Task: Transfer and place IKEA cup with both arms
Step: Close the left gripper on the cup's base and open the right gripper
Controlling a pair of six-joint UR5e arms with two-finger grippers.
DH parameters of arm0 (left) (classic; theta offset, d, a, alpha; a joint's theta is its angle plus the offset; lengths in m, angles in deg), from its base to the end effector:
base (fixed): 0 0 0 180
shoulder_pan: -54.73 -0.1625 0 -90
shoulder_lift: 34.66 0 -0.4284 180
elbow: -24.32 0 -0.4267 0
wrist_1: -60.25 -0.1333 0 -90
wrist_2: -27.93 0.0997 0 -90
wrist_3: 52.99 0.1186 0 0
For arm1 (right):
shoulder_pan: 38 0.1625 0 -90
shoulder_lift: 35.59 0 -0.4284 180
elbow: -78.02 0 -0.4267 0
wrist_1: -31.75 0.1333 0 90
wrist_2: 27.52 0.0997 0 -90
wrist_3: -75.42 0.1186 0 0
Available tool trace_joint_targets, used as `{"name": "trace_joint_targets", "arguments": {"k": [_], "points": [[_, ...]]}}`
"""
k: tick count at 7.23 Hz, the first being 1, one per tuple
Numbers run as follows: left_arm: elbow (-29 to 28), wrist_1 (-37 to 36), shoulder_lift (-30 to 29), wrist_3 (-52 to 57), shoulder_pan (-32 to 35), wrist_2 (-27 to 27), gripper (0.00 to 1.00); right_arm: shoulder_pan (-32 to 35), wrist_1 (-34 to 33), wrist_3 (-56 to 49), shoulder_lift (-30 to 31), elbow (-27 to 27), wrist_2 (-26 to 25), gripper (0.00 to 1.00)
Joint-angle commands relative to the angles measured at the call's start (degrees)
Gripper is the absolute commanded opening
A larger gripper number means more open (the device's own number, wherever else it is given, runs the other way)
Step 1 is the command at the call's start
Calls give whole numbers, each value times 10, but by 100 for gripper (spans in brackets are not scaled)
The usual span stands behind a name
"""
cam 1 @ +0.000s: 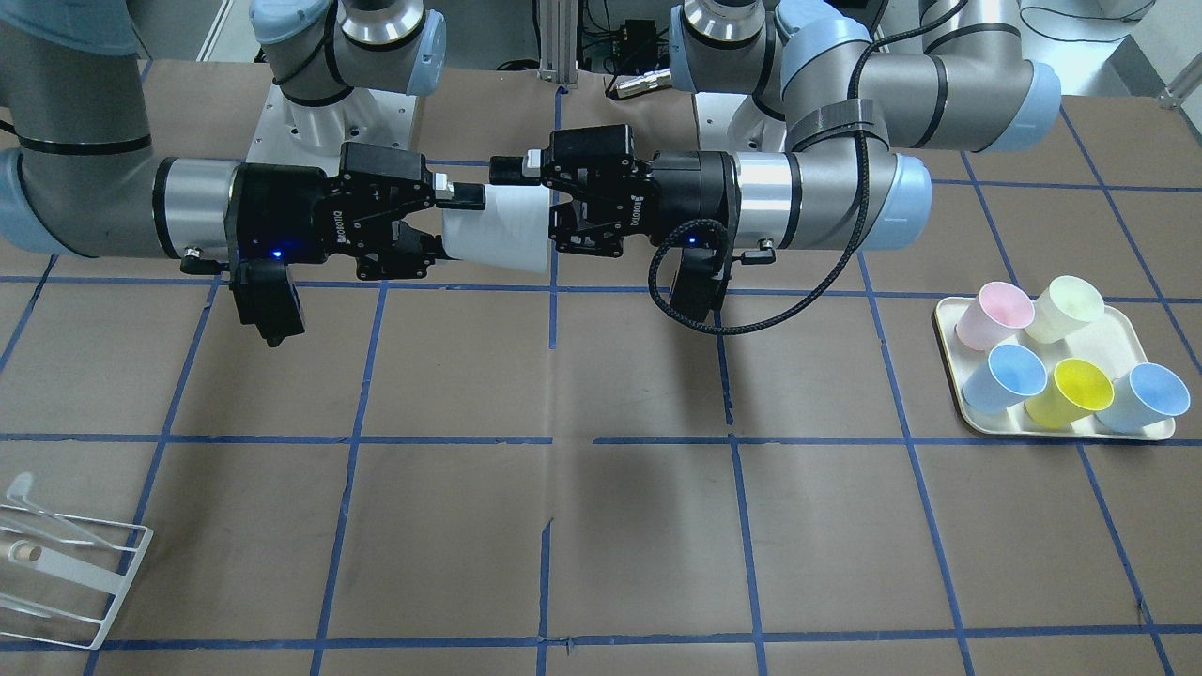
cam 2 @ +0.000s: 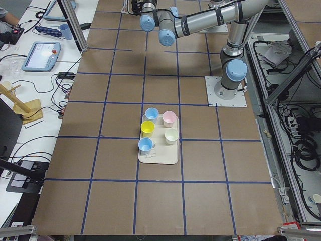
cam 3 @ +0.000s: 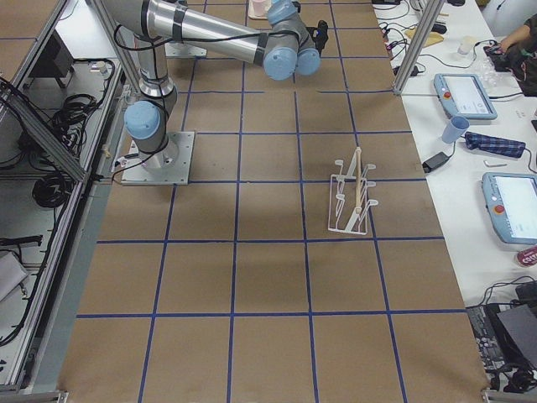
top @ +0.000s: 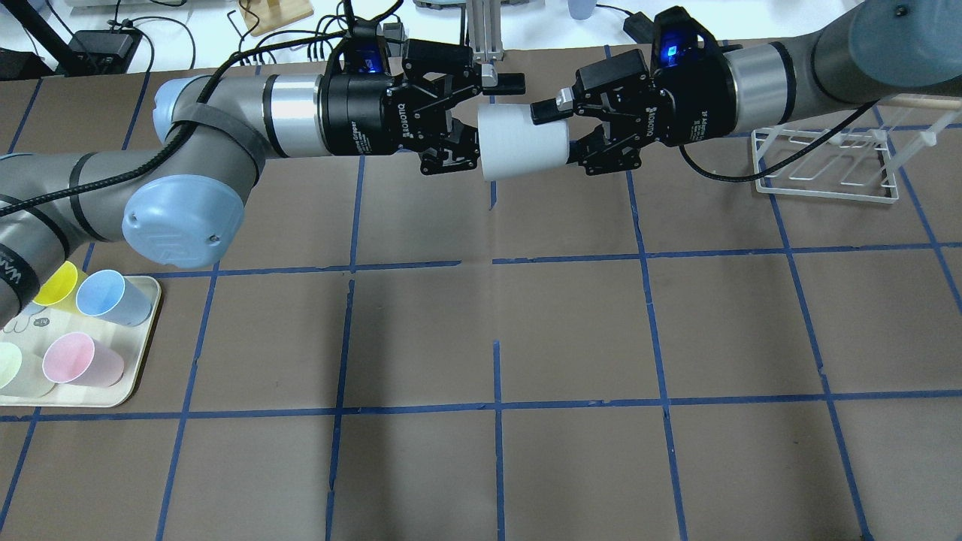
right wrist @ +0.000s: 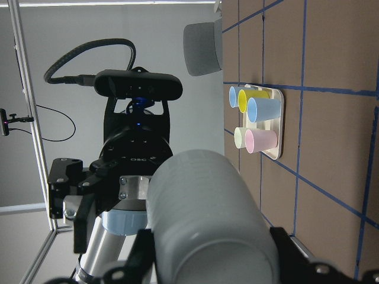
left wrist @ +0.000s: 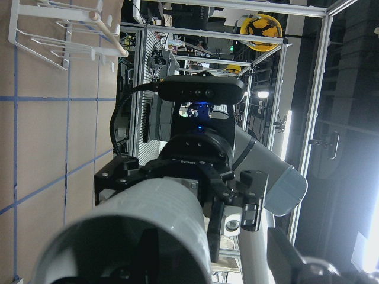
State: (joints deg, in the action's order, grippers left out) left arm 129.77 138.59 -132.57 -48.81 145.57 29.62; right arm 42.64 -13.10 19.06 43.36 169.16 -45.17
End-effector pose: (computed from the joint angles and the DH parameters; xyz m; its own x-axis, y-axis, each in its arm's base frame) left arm -0.2598 -0.5438 0.3940 -0.0313 -0.1303 0.9910 0.0167 0.9913 0.1309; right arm 0.1580 -0.5558 0.3895 -0.1665 0.0225 -0.9858 -0.0918 0.9950 0.0383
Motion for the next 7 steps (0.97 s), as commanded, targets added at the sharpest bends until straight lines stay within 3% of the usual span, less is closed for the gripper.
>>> {"name": "trace_joint_targets", "arguments": {"k": [1, 2, 4, 5, 6, 7], "points": [[-1, -1, 0, -2, -1, 2, 37, -6, -1, 0, -1, -1, -11, 7], [-2, -3, 0, -1, -1, 4, 22, -7, 0, 0, 0, 0, -11, 7], [-2, -9, 0, 0, -1, 5, 12, -8, 1, 0, 0, -1, -11, 7], [-2, -9, 0, 0, -1, 5, 7, -8, 0, 0, 0, -1, -8, 31], [-2, -9, 0, -1, -1, 5, 3, -8, 2, 11, 0, 1, -4, 90], [-2, -9, 0, 0, -1, 5, 0, -8, 4, 12, 1, 1, -5, 95]]}}
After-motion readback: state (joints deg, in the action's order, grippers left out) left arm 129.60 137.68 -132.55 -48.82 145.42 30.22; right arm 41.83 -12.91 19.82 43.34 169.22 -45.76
